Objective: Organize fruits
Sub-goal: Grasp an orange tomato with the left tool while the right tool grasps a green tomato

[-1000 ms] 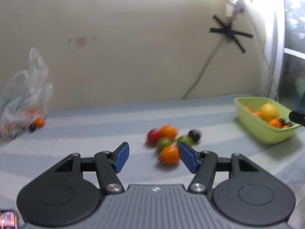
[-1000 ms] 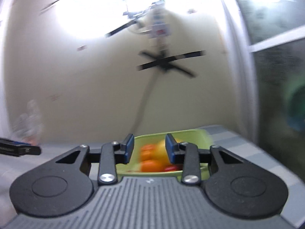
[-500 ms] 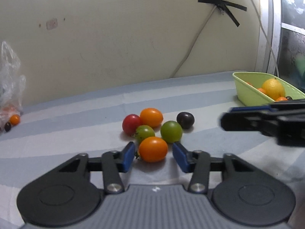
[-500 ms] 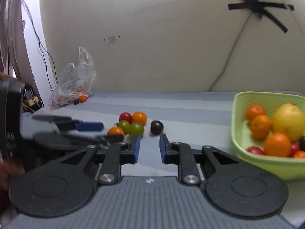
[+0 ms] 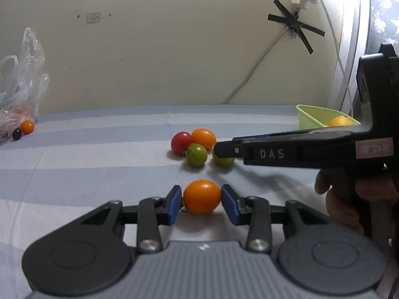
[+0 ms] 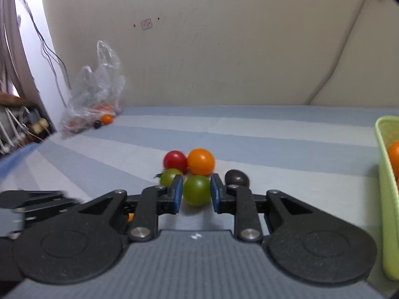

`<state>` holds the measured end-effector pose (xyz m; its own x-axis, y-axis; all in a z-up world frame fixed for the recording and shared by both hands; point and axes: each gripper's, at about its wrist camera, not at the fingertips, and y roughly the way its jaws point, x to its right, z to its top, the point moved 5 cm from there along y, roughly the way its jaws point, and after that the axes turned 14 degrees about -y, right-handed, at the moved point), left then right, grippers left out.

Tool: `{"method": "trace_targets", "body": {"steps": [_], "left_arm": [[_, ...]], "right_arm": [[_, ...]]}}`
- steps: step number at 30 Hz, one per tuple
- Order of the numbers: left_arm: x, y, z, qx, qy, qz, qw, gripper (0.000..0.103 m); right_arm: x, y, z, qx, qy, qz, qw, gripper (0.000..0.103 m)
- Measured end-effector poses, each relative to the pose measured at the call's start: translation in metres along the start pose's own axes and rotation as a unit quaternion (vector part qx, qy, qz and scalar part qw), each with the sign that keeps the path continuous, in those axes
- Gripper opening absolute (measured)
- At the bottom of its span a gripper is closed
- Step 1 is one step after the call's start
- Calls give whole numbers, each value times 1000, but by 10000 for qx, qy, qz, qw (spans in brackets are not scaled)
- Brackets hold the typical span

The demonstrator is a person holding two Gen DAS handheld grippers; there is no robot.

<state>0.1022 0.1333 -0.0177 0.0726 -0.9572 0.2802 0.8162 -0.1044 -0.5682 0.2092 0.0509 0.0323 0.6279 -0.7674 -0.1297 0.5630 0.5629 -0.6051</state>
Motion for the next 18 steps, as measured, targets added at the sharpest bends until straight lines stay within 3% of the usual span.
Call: {"method": "trace_targets", "body": {"steps": [6,14,18], "left_arm": [[2,3,2,-12,-24,0,10000,36],[1,-2,-1,114,-51,43,9999,36],[5,-7,-3,219,75,47,9997,36]], "right_arm": [[-3,-5,-2,-35,-348,-92,9993,26],[-9,9,3,-231,-611,-235,9976,33],[-2,5,0,-319,-353,-216,9986,29]]}}
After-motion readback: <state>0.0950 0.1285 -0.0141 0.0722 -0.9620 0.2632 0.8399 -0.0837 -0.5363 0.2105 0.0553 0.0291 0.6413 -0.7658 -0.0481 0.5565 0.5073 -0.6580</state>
